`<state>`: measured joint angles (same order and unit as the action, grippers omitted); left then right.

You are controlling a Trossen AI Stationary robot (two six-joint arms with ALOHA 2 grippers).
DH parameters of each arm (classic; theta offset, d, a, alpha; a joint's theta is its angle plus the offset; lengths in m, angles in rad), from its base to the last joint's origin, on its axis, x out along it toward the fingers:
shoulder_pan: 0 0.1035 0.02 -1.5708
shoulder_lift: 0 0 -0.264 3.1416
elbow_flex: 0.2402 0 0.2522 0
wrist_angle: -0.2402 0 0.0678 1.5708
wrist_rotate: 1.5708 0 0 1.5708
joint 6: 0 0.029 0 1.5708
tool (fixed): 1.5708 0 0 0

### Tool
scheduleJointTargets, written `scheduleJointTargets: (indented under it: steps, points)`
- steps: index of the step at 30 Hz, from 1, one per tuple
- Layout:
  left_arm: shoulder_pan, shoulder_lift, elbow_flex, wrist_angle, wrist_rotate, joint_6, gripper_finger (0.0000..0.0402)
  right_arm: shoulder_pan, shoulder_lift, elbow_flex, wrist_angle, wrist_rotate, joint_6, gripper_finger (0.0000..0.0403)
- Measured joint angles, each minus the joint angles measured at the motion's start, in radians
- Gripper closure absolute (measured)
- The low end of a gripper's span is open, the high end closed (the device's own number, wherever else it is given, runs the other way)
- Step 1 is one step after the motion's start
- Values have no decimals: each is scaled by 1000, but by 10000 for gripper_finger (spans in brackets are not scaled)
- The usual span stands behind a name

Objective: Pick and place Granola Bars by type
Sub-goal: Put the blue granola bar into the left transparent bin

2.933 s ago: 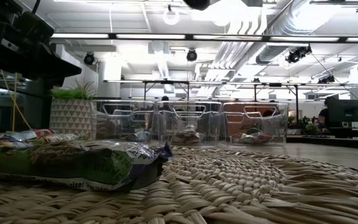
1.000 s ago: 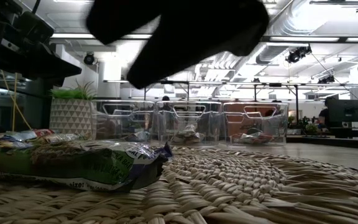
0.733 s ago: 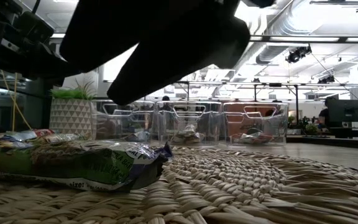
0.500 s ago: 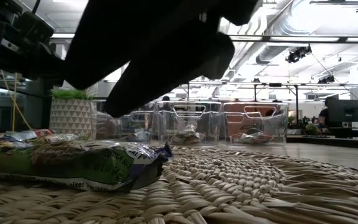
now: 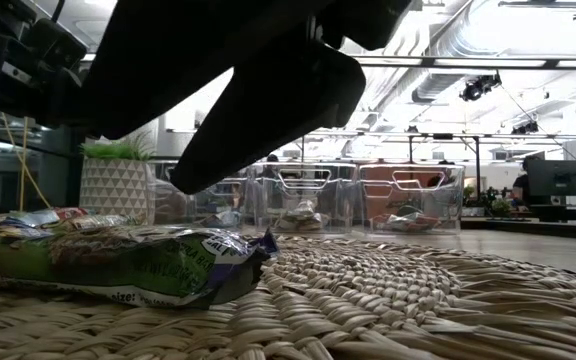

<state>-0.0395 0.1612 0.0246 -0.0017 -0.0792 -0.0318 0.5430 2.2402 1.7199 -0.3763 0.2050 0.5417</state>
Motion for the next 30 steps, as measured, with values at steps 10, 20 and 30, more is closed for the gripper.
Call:
scheduleJointTargets:
  steps: [10,20,30]
  points:
    - [0,0,0,0,0,0,400,9,33,0,35,92,-78,121]
    - [0,0,0,0,0,0,400,16,100,-1,113,138,-75,121]
    - [0,0,0,0,0,0,400,28,139,3,128,202,-71,123]
